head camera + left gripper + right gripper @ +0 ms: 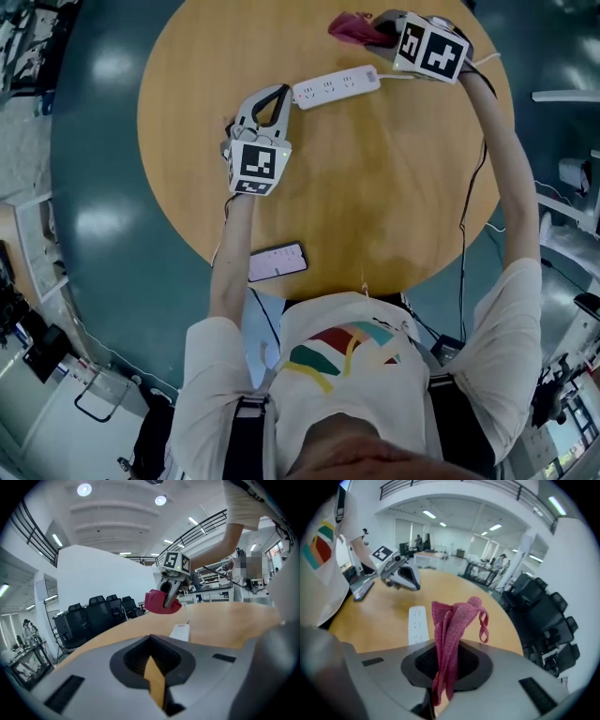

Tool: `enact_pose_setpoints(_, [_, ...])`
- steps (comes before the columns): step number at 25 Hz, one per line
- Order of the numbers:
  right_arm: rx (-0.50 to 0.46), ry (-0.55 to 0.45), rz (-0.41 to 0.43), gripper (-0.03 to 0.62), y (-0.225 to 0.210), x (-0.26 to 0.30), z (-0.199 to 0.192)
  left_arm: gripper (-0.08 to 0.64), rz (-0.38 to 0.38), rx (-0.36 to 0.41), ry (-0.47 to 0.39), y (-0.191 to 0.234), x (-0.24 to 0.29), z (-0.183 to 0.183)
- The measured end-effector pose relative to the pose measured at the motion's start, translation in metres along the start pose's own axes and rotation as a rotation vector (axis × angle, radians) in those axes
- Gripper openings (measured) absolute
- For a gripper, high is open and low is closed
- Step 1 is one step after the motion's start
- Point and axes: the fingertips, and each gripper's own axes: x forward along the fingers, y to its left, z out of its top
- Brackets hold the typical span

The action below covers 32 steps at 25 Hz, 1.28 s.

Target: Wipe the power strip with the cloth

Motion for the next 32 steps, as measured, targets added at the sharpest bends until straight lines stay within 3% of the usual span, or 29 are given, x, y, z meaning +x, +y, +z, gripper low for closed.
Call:
enact_pose_setpoints(4, [0.273, -0.26, -0.243, 0.038, 0.022, -0.07, 0.051, 0.043, 0.055, -0.088, -0.139, 0.0, -0.039, 0.068])
enact_pose_setpoints(9, [0.72, -0.635, -0.438, 0.038, 0.071, -0.152, 0.089, 0.043, 0.159, -0.229, -0.317, -0.006, -0.103, 0.134])
enact_pose_setpoints(13, [0.917, -0.862, -0.538, 0.038, 0.12, -0.208, 0.104, 0.043, 0.178, -0.314, -0.382, -0.021, -0.149, 0.165])
enact_pose_setpoints(17, [0.967, -0.935, -0.657, 0.038, 0.19, -0.243, 0.112, 0.043, 0.159, -0.307, -0.402, -0.052, -0.196, 0.174])
enact_pose_setpoints(21, [0.968, -0.926, -0.731, 0.038, 0.247, -0.25, 0.116, 0.043, 0.124, -0.29, -0.41, -0.079, -0.222, 0.18])
enact_pose_setpoints(26, [0.919, -0.88, -0.747, 0.038, 0.296, -0.25, 0.118, 0.043, 0.125, -0.264, -0.404, -0.108, -0.245, 0.184])
enact_pose_setpoints(32, [0.787, -0.841, -0.749, 0.038, 0.309, -0.255, 0.135, 0.043, 0.177, -0.217, -0.395, -0.108, -0.263, 0.19])
